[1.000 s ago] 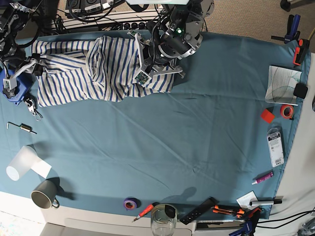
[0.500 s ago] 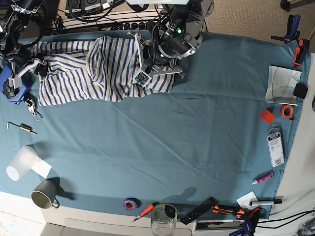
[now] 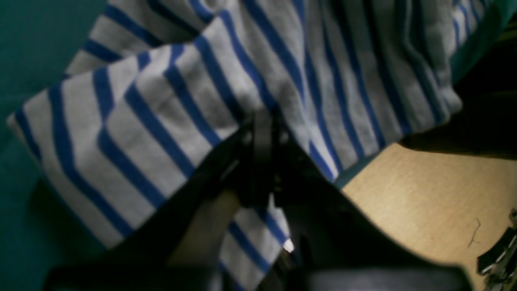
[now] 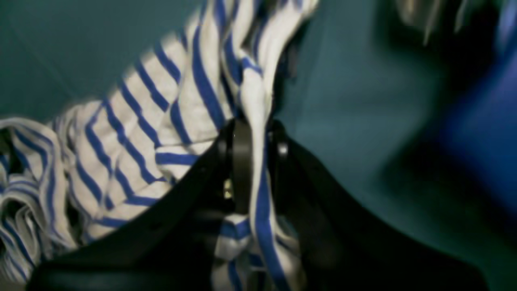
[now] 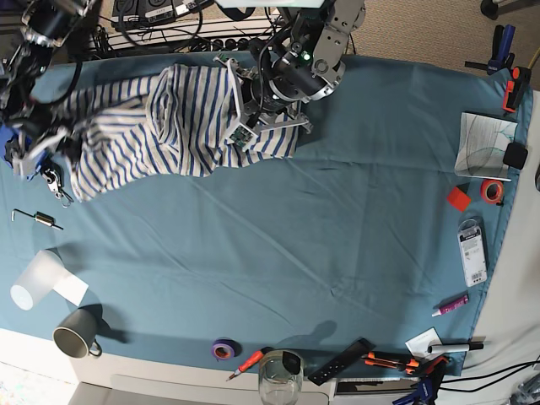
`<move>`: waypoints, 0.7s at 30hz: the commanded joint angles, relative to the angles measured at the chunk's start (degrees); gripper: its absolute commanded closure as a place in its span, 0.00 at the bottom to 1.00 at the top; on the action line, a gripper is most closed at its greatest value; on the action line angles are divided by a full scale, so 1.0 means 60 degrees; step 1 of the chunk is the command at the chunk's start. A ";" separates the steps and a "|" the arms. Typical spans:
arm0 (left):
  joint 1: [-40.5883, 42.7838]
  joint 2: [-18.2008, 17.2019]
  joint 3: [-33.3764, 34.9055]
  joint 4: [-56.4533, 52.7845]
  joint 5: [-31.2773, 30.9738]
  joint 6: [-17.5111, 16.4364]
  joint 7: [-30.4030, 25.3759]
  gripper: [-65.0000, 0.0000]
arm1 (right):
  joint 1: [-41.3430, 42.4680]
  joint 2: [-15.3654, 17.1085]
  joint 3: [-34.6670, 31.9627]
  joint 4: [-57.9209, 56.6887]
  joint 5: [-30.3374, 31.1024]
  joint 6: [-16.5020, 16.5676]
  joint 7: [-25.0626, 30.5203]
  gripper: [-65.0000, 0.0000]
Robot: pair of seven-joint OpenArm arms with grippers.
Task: Fold the T-shirt properly
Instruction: 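Grasp the shirt end with the right gripper and fold it over the bundle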
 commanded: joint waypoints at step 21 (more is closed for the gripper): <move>-0.0219 0.0240 0.0120 0.0579 -0.0710 0.0310 0.0237 1.00 | 0.2736 0.0353 -0.0259 0.0160 0.0069 -0.0135 -0.1264 1.00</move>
